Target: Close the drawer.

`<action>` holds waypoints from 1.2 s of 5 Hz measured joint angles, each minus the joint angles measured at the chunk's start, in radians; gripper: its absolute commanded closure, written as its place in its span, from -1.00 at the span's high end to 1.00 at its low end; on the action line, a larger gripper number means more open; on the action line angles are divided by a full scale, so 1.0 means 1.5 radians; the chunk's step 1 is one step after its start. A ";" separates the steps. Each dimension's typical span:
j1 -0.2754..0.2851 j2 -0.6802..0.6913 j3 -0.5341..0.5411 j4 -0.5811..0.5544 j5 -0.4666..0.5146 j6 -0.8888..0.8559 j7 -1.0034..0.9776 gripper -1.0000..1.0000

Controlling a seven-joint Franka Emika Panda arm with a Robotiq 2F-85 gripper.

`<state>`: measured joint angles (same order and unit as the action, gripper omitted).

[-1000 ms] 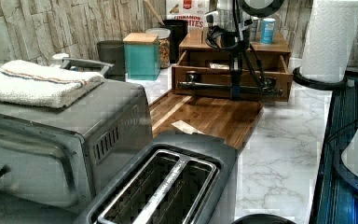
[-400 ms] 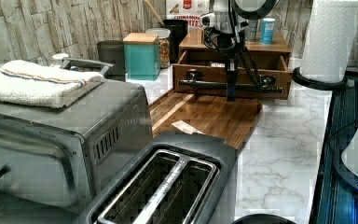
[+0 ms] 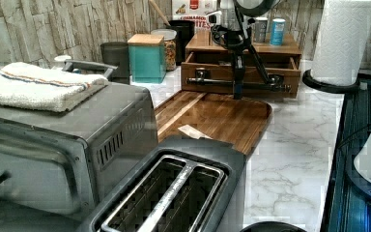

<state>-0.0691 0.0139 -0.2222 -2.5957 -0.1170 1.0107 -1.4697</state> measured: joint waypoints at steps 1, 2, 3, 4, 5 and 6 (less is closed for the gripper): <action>-0.004 0.059 -0.044 0.057 0.020 0.027 -0.118 -1.00; -0.014 0.137 -0.073 0.129 0.079 0.078 -0.176 -1.00; -0.012 0.175 -0.081 0.186 0.048 0.033 -0.158 -1.00; 0.006 0.178 -0.091 0.195 0.005 0.023 -0.091 -1.00; 0.030 0.178 -0.109 0.197 -0.018 0.022 -0.046 -1.00; 0.035 0.179 -0.115 0.198 -0.020 0.021 -0.045 -1.00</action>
<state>-0.0159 0.2822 -0.3943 -2.2988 -0.1476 1.0420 -1.5371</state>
